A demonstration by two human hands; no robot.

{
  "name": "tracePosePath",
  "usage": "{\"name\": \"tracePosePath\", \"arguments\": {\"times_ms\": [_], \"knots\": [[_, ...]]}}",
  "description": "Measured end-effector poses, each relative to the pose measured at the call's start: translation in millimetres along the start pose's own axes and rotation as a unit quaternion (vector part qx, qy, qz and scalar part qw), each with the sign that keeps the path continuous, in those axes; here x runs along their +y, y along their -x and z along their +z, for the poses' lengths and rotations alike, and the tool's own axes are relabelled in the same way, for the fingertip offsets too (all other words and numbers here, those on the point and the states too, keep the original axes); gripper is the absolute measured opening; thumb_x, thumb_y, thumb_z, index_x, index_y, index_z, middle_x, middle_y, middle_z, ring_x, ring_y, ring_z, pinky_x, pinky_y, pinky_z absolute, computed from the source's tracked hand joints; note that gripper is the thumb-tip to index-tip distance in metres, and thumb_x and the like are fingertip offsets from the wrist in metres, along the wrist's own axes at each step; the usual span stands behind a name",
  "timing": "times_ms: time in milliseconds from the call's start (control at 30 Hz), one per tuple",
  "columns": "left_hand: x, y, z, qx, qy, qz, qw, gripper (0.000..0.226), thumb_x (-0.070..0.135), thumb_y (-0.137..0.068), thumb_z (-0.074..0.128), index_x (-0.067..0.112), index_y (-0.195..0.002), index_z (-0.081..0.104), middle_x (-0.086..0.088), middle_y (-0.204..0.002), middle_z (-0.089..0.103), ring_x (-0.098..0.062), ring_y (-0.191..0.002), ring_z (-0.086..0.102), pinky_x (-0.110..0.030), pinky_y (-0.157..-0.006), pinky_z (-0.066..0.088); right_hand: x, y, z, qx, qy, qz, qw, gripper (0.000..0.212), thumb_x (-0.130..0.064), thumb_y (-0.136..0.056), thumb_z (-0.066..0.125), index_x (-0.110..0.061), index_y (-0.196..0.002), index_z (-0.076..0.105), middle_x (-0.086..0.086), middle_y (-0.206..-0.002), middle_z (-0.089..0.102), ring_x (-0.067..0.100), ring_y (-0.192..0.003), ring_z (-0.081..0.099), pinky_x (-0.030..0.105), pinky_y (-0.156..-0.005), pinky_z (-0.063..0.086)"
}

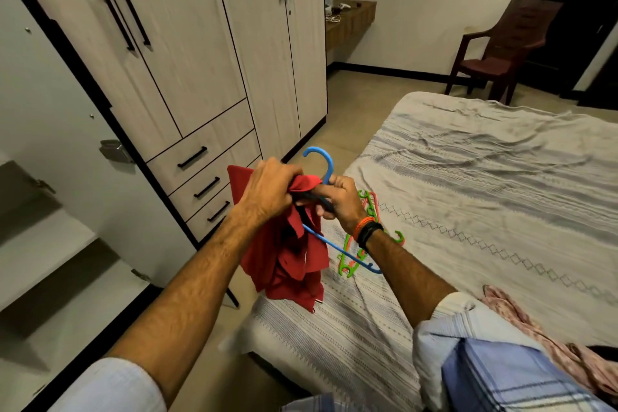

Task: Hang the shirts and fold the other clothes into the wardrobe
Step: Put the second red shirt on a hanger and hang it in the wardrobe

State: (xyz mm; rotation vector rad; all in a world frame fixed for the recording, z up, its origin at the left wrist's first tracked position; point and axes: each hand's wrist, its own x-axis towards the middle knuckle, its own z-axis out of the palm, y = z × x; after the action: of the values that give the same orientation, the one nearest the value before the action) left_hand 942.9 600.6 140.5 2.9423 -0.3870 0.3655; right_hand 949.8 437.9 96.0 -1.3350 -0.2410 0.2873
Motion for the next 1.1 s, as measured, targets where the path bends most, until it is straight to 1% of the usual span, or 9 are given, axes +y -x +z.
{"name": "tracePosePath", "arguments": {"times_ms": [133, 233, 433, 567, 667, 767, 867, 967, 1100], "knots": [[-19, 6, 8, -0.075, 0.073, 0.010, 0.994, 0.019, 0.028, -0.074, 0.071, 0.022, -0.091, 0.065, 0.002, -0.078, 0.069, -0.026, -0.080, 0.066, -0.037, -0.067, 0.050, -1, 4, -8, -0.091, -0.064, 0.108, 0.988, 0.040, -0.032, -0.084, 0.053, 0.005, -0.095, 0.062, 0.024, -0.088, 0.073, 0.025, -0.060, 0.069, 0.025, -0.046, 0.052], [-28, 12, 11, -0.088, 0.156, 0.005, 0.984, 0.028, 0.029, -0.077, 0.076, 0.024, -0.104, 0.071, 0.006, -0.091, 0.073, -0.014, -0.088, 0.067, -0.035, -0.079, 0.052, 3, 6, -22, -0.064, -0.147, 0.184, 0.970, 0.039, -0.037, -0.098, 0.043, -0.003, -0.100, 0.060, 0.022, -0.090, 0.068, 0.028, -0.069, 0.071, 0.033, -0.051, 0.058], [-34, 23, 21, -0.055, 0.231, -0.016, 0.971, 0.038, 0.014, -0.079, 0.062, 0.021, -0.116, 0.071, 0.010, -0.109, 0.072, -0.004, -0.102, 0.065, -0.007, -0.088, 0.042, 21, 3, -37, -0.040, 0.106, 0.226, 0.968, 0.003, -0.015, -0.092, 0.067, -0.015, -0.094, 0.065, -0.001, -0.085, 0.070, 0.011, -0.073, 0.059, 0.031, -0.067, 0.056], [-41, 23, 24, -0.059, 0.266, -0.026, 0.962, 0.034, 0.021, -0.081, 0.065, 0.025, -0.115, 0.071, 0.012, -0.109, 0.072, -0.003, -0.102, 0.066, -0.034, -0.096, 0.053, 30, -1, -45, -0.101, 0.163, 0.272, 0.943, 0.037, -0.031, -0.073, 0.086, -0.017, -0.100, 0.064, -0.002, -0.092, 0.071, 0.012, -0.090, 0.066, 0.030, -0.080, 0.057], [-40, 24, 21, -0.051, 0.291, -0.015, 0.955, 0.030, 0.021, -0.083, 0.068, 0.024, -0.112, 0.072, 0.011, -0.108, 0.072, -0.005, -0.102, 0.067, -0.036, -0.095, 0.053, 46, -3, -47, -0.122, 0.217, 0.267, 0.931, 0.044, -0.032, -0.068, 0.089, -0.016, -0.104, 0.068, -0.001, -0.103, 0.073, 0.016, -0.099, 0.070, 0.032, -0.083, 0.058], [-39, 25, 19, -0.059, 0.301, -0.002, 0.952, 0.036, 0.005, -0.082, 0.064, 0.024, -0.111, 0.072, 0.011, -0.106, 0.073, -0.005, -0.102, 0.067, -0.034, -0.095, 0.053, 59, -11, -46, -0.121, 0.265, 0.227, 0.929, 0.013, -0.026, -0.086, 0.077, -0.015, -0.088, 0.071, 0.005, -0.088, 0.072, 0.023, -0.078, 0.072, 0.035, -0.072, 0.062], [-47, 25, 21, -0.059, 0.288, -0.019, 0.956, 0.051, 0.001, -0.070, 0.053, 0.022, -0.112, 0.073, 0.009, -0.109, 0.073, -0.006, -0.105, 0.067, -0.036, -0.097, 0.052, 52, -16, -46, -0.082, 0.295, 0.181, 0.935, 0.029, -0.021, -0.095, 0.065, -0.022, -0.066, 0.066, -0.011, -0.047, 0.052, 0.003, -0.042, 0.047, 0.018, -0.048, 0.044], [-58, 29, 20, -0.042, 0.293, -0.034, 0.954, 0.057, 0.002, -0.062, 0.046, 0.016, -0.110, 0.073, 0.004, -0.109, 0.072, -0.011, -0.105, 0.067, -0.039, -0.098, 0.051, 46, -21, -61, -0.026, 0.338, 0.114, 0.934, 0.030, -0.021, -0.094, 0.063, -0.020, -0.065, 0.059, -0.005, -0.055, 0.052, 0.009, -0.051, 0.046, 0.028, -0.059, 0.041], [-61, 30, 13, -0.010, 0.289, -0.037, 0.956, 0.055, 0.002, -0.055, 0.042, 0.012, -0.099, 0.074, 0.001, -0.098, 0.071, -0.016, -0.095, 0.067, -0.038, -0.092, 0.053, 37, -23, -80, -0.018, 0.364, 0.073, 0.928, 0.040, -0.030, -0.087, 0.074, -0.011, -0.059, 0.054, 0.005, -0.054, 0.044, 0.015, -0.049, 0.039, 0.025, -0.052, 0.032]]}}
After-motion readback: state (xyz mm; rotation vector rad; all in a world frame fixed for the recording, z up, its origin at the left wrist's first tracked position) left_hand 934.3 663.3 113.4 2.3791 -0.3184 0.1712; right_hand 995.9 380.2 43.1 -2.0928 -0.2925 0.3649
